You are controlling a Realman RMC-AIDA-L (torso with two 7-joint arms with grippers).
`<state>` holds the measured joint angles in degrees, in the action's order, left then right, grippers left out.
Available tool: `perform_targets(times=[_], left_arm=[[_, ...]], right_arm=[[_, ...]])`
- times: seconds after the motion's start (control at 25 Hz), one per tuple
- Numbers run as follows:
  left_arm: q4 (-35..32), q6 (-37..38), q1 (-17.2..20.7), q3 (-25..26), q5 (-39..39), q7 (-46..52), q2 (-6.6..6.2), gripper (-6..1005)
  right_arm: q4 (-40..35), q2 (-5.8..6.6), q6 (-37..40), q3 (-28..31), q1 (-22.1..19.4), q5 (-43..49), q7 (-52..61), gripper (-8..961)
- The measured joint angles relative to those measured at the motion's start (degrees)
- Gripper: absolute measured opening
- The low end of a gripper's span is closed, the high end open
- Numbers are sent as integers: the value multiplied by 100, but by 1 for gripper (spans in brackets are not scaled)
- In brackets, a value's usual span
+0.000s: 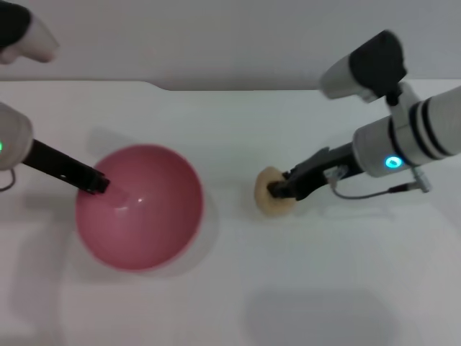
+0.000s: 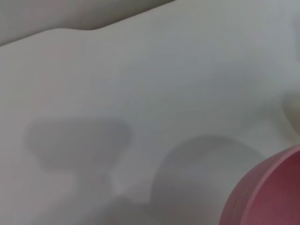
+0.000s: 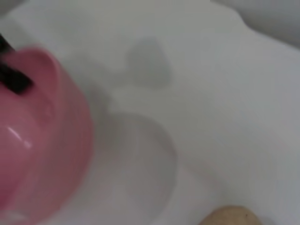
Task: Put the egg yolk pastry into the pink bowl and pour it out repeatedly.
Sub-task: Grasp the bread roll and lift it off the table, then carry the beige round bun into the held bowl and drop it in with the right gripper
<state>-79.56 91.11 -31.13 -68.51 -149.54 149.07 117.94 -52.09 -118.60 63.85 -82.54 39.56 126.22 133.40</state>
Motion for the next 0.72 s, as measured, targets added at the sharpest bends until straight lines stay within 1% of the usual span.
perform_targets(times=[0.2,0.32,0.44,0.52,0.6,0.72], left_arm=[[206,-216,-299,-708,-2,205,1,-2],[439,-302,-558,-1108,5,295,13,-2],[769,-392,-845,-1528,5,414,32,-2],[937,-494,-1005,-1786,6,501,50,-2],[991,-561,-1097,-1927,7,555,65,-2],[991,-604,-1143,-2014,1,647,71,-2]], right_arm=[[-733,-17,699,296,-72,-40,-362,179],[-1303,-36,818,244,-81,-229,-396,163],[-1801,-45,928,67,-93,-646,-721,145],[-1931,-48,1045,-105,-51,-794,-961,129],[-1942,-47,1165,-369,62,-810,-1061,113],[-1806,-47,1255,-686,208,-736,-1049,92]])
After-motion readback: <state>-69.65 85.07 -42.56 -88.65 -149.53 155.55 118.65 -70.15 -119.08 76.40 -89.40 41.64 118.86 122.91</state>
